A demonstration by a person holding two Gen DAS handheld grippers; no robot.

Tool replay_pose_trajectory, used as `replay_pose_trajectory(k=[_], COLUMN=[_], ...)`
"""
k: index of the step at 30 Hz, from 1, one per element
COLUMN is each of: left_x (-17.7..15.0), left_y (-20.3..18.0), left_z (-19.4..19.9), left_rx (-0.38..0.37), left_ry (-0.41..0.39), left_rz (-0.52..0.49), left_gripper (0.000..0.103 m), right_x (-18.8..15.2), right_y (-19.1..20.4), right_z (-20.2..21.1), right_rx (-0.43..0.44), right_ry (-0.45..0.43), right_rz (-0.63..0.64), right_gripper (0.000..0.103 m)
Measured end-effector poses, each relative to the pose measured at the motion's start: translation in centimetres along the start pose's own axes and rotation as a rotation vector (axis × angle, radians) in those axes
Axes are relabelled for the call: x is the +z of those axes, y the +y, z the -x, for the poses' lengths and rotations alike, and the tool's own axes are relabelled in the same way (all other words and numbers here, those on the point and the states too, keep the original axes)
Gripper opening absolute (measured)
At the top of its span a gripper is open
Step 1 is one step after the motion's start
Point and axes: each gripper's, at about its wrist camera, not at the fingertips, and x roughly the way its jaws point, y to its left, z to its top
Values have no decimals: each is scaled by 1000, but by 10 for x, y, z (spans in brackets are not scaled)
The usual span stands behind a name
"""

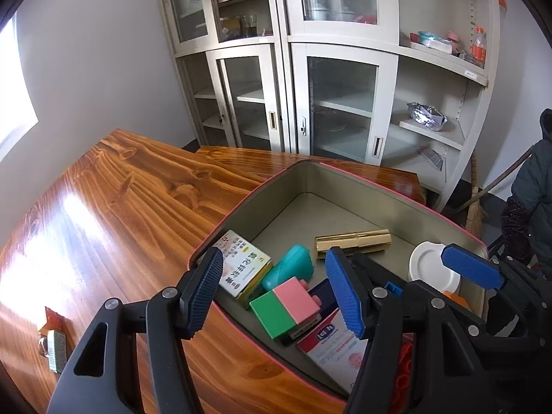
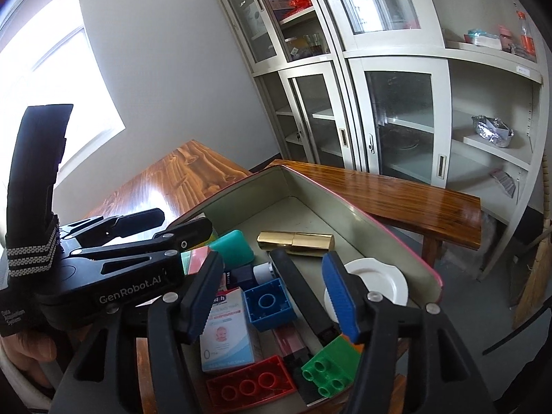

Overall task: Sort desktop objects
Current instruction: 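Open the left tool over the tin while the right tool releases the blue brick inside, then move both tools back over the objects on the table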

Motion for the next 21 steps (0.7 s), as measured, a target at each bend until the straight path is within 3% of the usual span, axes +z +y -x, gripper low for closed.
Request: replay_pose_trajectory(k=[21], left_x=[-24], left_y=[55], left_z=[33], left_rx=[68], left_ry=[-36], left_rz=[89], left_gripper=[66], right_x=[-3], right_y=[55], right_z=[5], right_rx=[43], right_ry=[1], right_rz=[85], right_gripper=[73])
